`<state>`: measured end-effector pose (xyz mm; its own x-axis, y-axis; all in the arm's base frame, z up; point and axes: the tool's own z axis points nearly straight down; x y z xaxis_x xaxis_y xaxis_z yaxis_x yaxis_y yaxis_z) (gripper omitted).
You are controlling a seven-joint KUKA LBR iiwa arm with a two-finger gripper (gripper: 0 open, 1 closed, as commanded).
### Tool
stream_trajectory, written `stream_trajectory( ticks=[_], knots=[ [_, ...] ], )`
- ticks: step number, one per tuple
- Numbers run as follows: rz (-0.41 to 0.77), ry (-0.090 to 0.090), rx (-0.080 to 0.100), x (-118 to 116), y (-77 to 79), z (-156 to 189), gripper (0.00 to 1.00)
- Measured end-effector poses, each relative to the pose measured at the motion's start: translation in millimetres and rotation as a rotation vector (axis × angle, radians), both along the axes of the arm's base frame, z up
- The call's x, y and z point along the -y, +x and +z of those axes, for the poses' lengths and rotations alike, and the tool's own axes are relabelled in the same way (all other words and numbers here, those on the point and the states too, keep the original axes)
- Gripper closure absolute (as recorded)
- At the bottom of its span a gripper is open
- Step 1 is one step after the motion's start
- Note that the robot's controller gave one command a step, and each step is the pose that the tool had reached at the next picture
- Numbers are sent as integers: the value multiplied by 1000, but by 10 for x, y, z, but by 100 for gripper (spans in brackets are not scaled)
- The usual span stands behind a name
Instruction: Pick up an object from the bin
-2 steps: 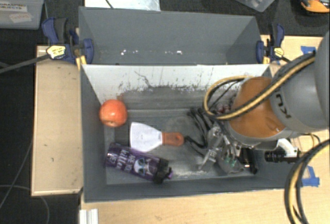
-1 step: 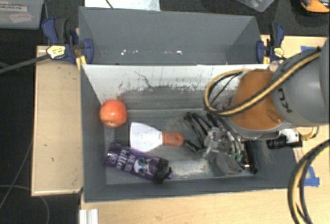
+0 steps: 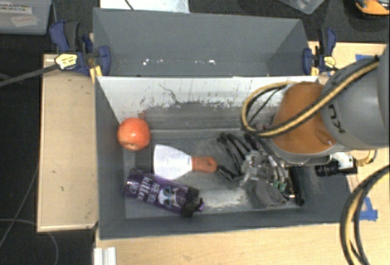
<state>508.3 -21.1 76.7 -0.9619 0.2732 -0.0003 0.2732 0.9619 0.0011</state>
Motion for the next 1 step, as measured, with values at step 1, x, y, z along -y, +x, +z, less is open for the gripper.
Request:
stream_trajectory(
  ticks=[1],
  knots=[
    [0,0,1,0,0,19,100]
  ],
)
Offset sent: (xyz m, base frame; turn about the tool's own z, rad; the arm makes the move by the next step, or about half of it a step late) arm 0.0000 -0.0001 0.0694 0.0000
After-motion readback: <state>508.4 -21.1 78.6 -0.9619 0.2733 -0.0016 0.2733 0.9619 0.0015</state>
